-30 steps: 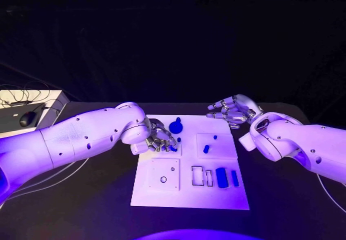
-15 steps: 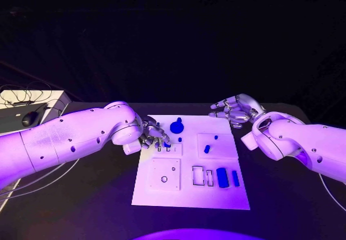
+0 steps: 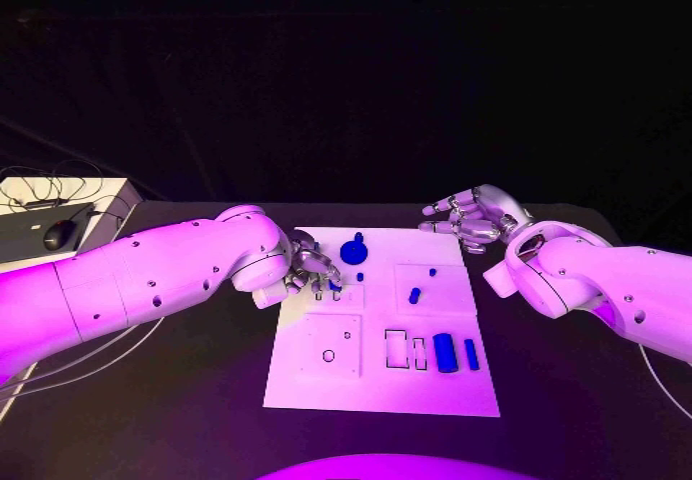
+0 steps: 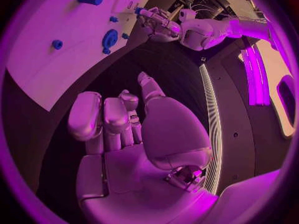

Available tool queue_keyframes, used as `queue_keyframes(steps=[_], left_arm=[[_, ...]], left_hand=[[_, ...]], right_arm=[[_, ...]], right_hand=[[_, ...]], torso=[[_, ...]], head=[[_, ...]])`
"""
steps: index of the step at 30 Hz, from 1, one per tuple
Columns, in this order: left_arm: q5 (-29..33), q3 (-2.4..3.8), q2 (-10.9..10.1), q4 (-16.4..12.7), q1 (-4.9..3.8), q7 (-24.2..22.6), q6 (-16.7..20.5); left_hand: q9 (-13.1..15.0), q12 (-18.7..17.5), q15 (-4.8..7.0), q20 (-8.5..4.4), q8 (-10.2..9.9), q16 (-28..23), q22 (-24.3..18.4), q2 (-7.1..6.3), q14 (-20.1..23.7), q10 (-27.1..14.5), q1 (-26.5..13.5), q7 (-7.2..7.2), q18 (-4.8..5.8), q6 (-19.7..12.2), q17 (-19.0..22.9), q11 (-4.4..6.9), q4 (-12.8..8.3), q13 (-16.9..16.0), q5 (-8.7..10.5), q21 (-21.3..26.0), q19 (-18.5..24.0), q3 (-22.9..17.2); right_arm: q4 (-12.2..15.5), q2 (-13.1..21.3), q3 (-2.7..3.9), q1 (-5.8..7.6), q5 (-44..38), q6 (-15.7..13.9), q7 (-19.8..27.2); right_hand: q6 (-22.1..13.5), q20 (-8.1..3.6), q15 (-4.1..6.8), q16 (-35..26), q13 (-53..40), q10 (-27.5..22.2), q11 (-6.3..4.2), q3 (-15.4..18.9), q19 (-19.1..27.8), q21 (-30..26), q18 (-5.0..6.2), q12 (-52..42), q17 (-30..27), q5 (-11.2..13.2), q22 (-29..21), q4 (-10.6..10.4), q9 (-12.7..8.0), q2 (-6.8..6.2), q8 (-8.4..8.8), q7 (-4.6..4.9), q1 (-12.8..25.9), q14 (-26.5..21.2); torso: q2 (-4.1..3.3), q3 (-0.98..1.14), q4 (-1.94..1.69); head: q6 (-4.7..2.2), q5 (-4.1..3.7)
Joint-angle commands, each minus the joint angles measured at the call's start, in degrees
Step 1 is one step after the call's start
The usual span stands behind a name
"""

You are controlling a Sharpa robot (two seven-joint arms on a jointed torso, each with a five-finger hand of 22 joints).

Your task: Assemble the parts on the task board

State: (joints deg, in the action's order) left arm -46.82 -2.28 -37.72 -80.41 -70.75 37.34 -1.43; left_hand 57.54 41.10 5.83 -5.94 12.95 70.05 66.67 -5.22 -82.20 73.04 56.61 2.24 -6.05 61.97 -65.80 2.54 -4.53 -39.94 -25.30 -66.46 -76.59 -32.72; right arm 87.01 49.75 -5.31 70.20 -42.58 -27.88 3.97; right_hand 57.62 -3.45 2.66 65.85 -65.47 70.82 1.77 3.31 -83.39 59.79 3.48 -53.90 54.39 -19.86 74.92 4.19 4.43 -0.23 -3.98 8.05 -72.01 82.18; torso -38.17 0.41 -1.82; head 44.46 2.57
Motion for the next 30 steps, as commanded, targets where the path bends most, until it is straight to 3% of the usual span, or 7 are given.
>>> queue_keyframes(steps=[1,10,30], left_arm=[[-1.3,-0.12,0.5,0.4,0.04,0.5,0.8],[-1.9,-0.59,1.6,1.4,0.22,1.0,0.5],[-3.1,-0.77,1.8,1.6,0.39,1.3,-2.3]], left_hand=[[0.2,-0.2,0.41,-0.29,0.3,0.3,0.1,-0.58,0.1,1.9,0.0,-1.61,0.33,2.2,0.1,1.42,-6.3,-0.1,-3.82,-0.2,-0.2,-6.4],[0.5,-0.2,0.45,-0.29,0.7,0.6,0.2,-0.55,0.0,2.2,-0.2,-1.92,0.44,2.5,0.0,1.56,-6.0,-0.2,-3.81,-0.2,-0.2,-6.0],[-0.1,-0.7,0.42,-0.38,0.4,0.9,0.4,-0.45,0.1,2.8,0.3,-2.07,0.75,3.1,-0.1,1.62,-5.9,0.0,-3.8,0.0,-0.3,-5.2]], right_arm=[[0.0,-0.1,0.03,-0.01,-0.7,-0.3,1.0],[0.0,-0.1,0.03,-0.01,-0.7,-0.4,1.2],[0.1,-0.1,0.03,-0.01,-0.8,-0.1,1.1]], right_hand=[[-0.1,-0.04,0.15,-0.3,0.1,-0.4,-0.22,0.2,0.3,-0.4,0.95,0.2,-0.1,-0.3,7.8,0.1,0.1,0.03,-0.09,0.41,0.5,0.1],[-0.1,-0.03,0.15,-0.4,0.2,-0.4,-0.22,0.2,0.3,-0.7,0.98,0.4,-0.2,-0.3,7.7,0.1,0.1,-0.06,-0.1,0.4,0.5,0.1],[-0.1,-0.03,0.15,-0.4,0.2,-0.4,-0.22,0.2,0.3,-0.7,0.98,0.4,-0.2,-0.3,7.7,0.1,0.1,-0.06,-0.1,0.4,0.5,0.1]], torso=[[0.07,0.03,-0.03],[0.04,0.01,-0.01],[0.03,0.0,0.0]], head=[[0.22,0.0],[0.33,0.05],[0.55,0.27]])
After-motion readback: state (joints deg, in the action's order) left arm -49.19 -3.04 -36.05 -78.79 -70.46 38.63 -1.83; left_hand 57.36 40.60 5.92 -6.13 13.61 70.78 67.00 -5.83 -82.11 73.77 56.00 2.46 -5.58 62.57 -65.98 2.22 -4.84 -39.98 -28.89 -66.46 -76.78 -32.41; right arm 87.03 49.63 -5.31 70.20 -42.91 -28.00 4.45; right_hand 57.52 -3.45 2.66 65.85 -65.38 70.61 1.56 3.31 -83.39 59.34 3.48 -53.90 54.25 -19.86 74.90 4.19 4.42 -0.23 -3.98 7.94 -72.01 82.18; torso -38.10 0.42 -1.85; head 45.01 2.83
